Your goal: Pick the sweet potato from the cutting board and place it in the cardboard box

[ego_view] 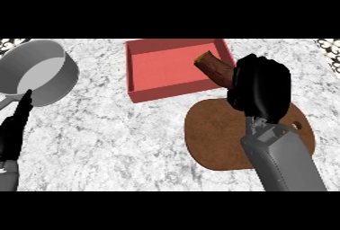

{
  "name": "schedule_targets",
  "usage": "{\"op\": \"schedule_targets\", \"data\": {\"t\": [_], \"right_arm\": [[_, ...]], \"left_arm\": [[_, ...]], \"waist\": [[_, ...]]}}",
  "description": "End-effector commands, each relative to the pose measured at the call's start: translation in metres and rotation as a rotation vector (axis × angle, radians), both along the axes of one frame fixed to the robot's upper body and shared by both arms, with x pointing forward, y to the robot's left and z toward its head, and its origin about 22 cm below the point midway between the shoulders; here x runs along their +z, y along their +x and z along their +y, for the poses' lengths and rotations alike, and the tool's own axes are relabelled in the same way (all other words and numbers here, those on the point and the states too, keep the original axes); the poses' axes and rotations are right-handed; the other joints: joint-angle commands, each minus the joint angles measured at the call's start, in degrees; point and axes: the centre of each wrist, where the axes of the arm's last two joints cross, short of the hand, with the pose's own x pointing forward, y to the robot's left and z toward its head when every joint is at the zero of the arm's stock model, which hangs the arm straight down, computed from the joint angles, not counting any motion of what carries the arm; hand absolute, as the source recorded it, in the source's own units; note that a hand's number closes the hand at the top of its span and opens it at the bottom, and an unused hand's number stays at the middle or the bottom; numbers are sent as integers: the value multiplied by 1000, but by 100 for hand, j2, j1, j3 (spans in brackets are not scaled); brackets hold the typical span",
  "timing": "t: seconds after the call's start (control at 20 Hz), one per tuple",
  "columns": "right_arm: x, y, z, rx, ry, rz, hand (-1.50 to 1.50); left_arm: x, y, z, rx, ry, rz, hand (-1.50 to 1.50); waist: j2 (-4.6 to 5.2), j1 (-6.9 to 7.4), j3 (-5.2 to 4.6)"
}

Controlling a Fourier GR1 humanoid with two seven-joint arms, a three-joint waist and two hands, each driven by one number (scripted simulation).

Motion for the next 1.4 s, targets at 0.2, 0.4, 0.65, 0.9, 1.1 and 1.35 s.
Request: {"op": "schedule_targets", "data": {"t": [0.2,0.4,0.65,0.9,1.1,1.35], "right_arm": [[46,44,22,82,175,-52,150],[56,69,34,75,249,-96,150],[50,112,47,18,359,-59,150],[47,141,41,33,406,-43,150],[38,154,37,3,419,-51,150],[9,164,15,-63,364,6,150]], "left_arm": [[0,17,-22,-36,9,-14,0],[3,13,-5,-17,6,-16,0],[0,8,-24,-52,10,-28,0],[3,22,-9,-59,23,-22,0],[-6,25,-21,-70,22,-43,0],[6,32,-34,-104,7,-45,0]], "waist": [[53,119,2],[55,140,1],[103,334,1],[133,305,-2],[192,415,-4],[250,532,0]]}}
